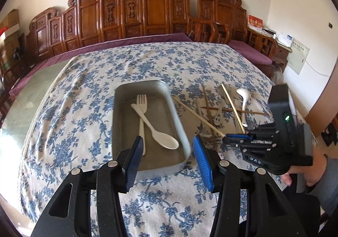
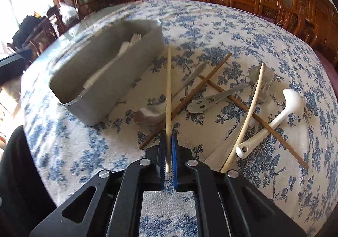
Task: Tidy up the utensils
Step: 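Grasp the metal spoon with the left gripper while the right gripper grasps a wooden chopstick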
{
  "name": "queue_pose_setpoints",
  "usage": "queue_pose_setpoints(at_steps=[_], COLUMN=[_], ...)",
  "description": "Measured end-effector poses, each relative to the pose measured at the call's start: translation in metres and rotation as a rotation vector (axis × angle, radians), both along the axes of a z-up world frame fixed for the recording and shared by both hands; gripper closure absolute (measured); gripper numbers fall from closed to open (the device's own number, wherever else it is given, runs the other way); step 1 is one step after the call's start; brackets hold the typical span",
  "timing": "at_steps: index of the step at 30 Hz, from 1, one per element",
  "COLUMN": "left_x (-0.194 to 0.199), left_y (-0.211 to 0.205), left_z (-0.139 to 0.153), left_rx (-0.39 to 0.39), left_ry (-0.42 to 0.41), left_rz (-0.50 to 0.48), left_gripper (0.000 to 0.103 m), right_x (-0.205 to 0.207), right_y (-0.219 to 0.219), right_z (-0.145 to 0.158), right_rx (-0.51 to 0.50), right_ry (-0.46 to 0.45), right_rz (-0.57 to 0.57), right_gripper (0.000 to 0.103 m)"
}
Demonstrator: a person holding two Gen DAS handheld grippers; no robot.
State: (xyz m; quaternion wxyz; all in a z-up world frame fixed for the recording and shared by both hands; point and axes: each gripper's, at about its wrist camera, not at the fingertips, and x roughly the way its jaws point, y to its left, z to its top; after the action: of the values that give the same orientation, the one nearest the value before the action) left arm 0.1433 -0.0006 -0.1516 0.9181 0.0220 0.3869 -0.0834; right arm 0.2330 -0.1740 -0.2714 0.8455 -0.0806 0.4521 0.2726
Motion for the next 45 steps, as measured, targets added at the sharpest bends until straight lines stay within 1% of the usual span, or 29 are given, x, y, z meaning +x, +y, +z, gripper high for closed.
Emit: queue_pose_setpoints(at_steps=[3, 7, 8, 12, 15, 18, 20, 24, 25, 26, 27, 33, 37, 41, 45], left_x=[0.004, 0.012, 0.014, 0.027, 0.036, 0.044, 0.049, 0.056, 0.058, 0.060, 0.062, 0.067, 0.070, 0.073, 0.076], left_y=[-0.014, -0.035, -0.041, -0.063, -0.077, -0.087, -0.094, -0.106, -0.108, -0.110, -0.110, -0.112, -0.112, -0.113, -0.111], left_z=[-0.004, -0.010, -0.012, -0.026, -0.041, -0.052, -0.058, -0.067, -0.069, -0.073, -0.075, -0.087, -0.091, -0.094, -0.096], left_rx=[0.019, 0.034, 0.035, 0.058, 0.067, 0.068, 0.081, 0.131, 0.141, 0.153, 0.161, 0.213, 0.230, 0.240, 0.237], left_ry=[0.007, 0.014, 0.018, 0.049, 0.094, 0.115, 0.126, 0.135, 0.141, 0.152, 0.162, 0.193, 0.203, 0.213, 0.222], left_rz=[-0.029, -0.081, -0.096, -0.145, -0.160, -0.151, -0.157, -0.179, -0.184, -0.187, -0.189, -0.214, -0.215, -0.218, -0.211], left_gripper=[0.056, 0.056, 0.058, 0.066, 0.068, 0.069, 0.069, 0.070, 0.071, 0.075, 0.076, 0.077, 0.077, 0.081, 0.090], right_x=[-0.006, -0.013, -0.014, -0.020, -0.022, -0.021, -0.020, -0.017, -0.016, -0.016, -0.016, -0.016, -0.017, -0.018, -0.018], right_y=[-0.013, -0.035, -0.042, -0.068, -0.082, -0.092, -0.096, -0.100, -0.101, -0.101, -0.101, -0.100, -0.099, -0.099, -0.100], right_z=[0.019, 0.038, 0.041, 0.044, 0.041, 0.038, 0.039, 0.042, 0.042, 0.042, 0.042, 0.043, 0.043, 0.045, 0.046], right_rx=[0.033, 0.051, 0.053, 0.066, 0.079, 0.089, 0.096, 0.115, 0.116, 0.117, 0.118, 0.121, 0.122, 0.125, 0.129], right_ry=[-0.031, -0.060, -0.065, -0.070, -0.065, -0.062, -0.061, -0.061, -0.061, -0.059, -0.060, -0.058, -0.060, -0.062, -0.061], right_rz=[-0.009, -0.031, -0.040, -0.073, -0.095, -0.109, -0.116, -0.121, -0.120, -0.119, -0.119, -0.115, -0.113, -0.115, -0.118], right_gripper=[0.097, 0.097, 0.097, 0.097, 0.097, 0.097, 0.097, 0.097, 0.097, 0.097, 0.097, 0.097, 0.097, 0.097, 0.097])
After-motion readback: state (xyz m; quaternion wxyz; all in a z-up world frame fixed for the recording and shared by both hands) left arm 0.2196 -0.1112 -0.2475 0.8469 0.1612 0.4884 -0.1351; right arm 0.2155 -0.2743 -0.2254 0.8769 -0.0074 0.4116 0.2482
